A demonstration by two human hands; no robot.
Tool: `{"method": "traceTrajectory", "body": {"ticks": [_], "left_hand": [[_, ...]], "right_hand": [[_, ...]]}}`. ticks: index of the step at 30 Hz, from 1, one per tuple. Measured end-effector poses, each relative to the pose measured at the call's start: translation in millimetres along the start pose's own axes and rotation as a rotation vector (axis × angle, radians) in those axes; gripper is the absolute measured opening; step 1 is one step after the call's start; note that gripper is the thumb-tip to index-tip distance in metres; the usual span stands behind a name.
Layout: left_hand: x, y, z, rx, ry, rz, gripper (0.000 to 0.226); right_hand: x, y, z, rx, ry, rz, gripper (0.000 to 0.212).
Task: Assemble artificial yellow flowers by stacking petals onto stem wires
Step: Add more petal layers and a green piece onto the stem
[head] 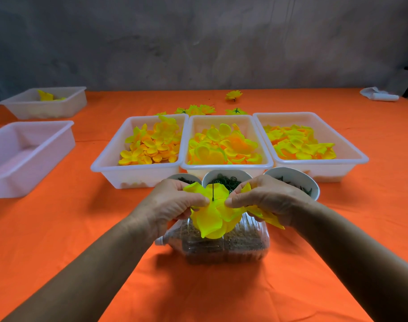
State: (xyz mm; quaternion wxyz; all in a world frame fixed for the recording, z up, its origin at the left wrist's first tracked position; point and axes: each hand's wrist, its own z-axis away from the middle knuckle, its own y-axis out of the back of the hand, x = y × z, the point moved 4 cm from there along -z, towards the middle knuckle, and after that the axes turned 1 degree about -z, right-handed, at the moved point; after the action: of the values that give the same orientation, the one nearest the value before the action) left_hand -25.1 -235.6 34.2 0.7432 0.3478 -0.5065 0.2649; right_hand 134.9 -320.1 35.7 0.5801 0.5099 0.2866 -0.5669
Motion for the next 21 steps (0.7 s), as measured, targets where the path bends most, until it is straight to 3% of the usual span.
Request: {"method": "traceTrajectory", "body": {"ticks": [5, 9, 21], "left_hand": [[0.5, -1.6, 1.0, -0.005, -0.013, 0.002, 0.016], [1.6, -3.2, 3.0, -0.008, -0.033, 0.010, 0.030], [2.9, -4.8, 4.0, 0.009, -0.030, 0.003, 0.029]], "right_hand": [[-1.4, 2.9, -1.7, 0.031, 0.000, 0.037, 0.021], [0.0, 0.8, -2.4, 0.049, 0.001, 0.039, 0.021], [-7.3, -1.3, 5.2, 0.123, 0.053, 0.096, 0.019]]}}
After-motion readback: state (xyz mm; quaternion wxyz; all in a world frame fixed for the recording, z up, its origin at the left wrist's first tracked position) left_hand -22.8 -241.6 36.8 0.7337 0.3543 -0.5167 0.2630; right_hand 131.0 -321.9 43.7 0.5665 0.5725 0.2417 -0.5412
